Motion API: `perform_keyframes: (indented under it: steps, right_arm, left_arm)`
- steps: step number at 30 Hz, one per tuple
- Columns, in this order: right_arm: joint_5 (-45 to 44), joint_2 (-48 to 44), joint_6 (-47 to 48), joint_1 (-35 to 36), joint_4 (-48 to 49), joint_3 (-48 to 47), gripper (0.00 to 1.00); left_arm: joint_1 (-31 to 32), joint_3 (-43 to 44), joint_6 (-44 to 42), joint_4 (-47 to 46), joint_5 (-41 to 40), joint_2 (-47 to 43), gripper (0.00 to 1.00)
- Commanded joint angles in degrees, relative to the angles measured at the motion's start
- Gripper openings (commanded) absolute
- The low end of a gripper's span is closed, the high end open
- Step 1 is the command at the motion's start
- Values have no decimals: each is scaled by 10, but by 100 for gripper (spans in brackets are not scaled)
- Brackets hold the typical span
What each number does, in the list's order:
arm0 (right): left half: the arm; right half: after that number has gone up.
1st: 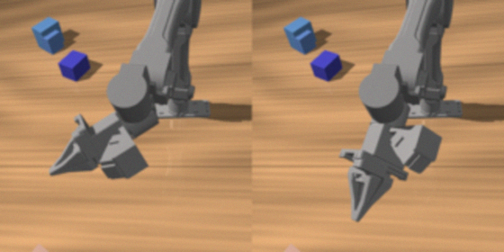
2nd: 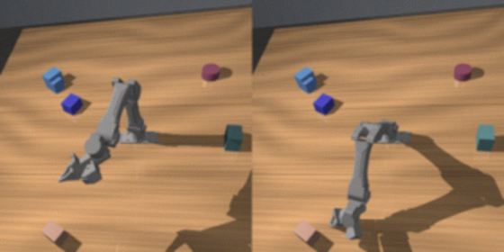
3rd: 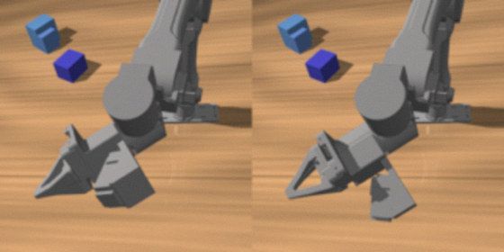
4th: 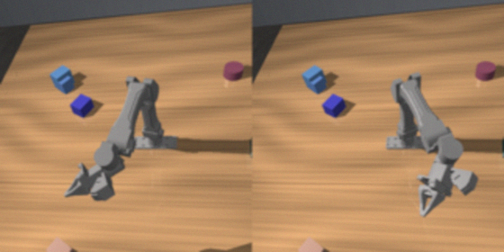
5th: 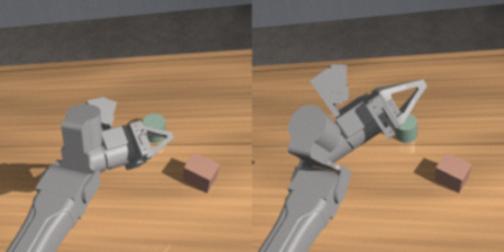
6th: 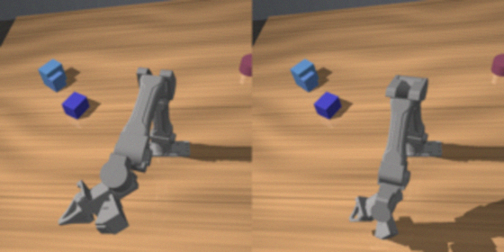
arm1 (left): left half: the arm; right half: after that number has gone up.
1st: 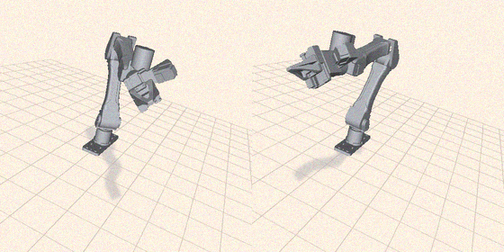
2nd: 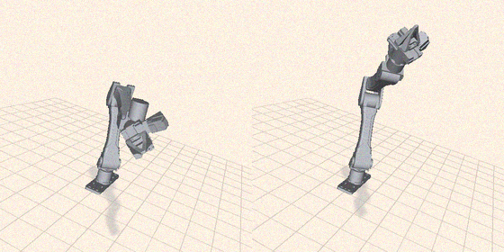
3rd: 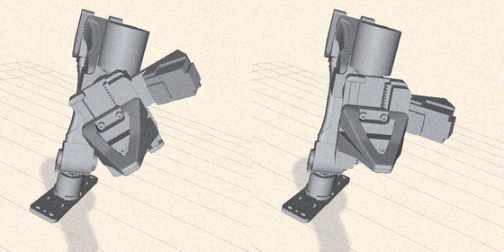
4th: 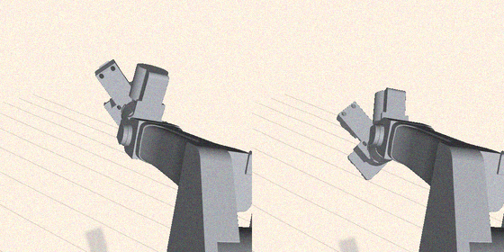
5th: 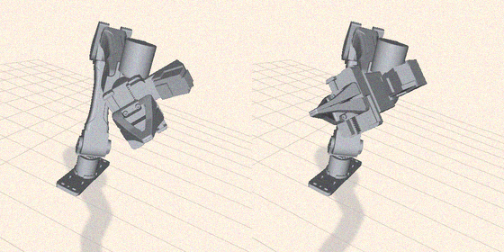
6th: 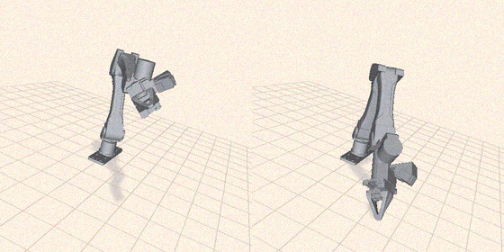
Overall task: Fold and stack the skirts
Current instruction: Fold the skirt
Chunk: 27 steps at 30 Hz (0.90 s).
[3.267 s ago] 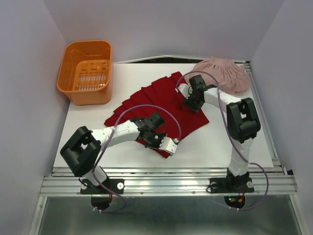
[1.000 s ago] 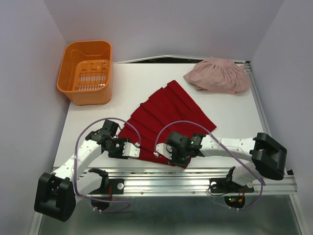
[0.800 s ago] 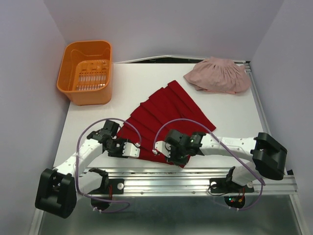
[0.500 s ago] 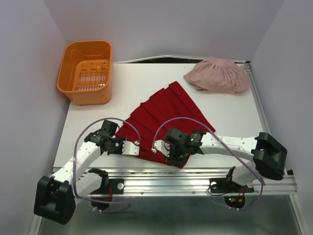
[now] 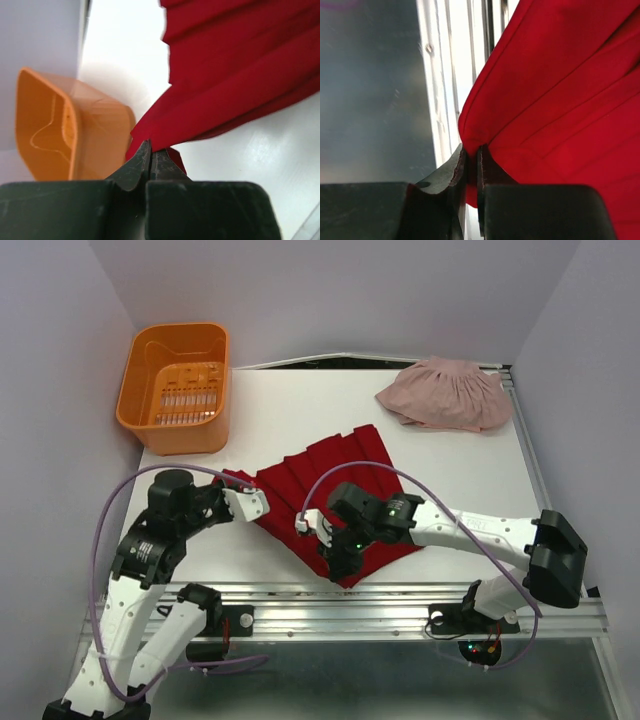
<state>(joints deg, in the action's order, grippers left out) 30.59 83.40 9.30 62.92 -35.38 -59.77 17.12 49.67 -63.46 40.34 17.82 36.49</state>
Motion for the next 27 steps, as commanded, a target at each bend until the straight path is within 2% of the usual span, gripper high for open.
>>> perform_keyframes:
  steps: [1,5,12,19,24,27]
  right_arm:
    - [34,-17,-43,-22,-1,-40,1]
    - [44,-53,-41,-81,-3,-28,1]
    - [50,-117,-39,-148,-6,34,1]
    - [87,-160,-51,-243,4,72,1]
    - [69,-180,-37,-285,8,81,1]
    - [57,-178,35,-290,-30,91,1]
  left_arm:
    - [-6,67,106,-116,-26,17,0]
    - [-6,124,156,-197,9,91,0]
    - [2,233,186,-303,72,262,0]
    - [50,317,201,-394,75,437,0]
    - [87,383,217,-415,70,537,0]
    - [111,406,220,-440,66,604,0]
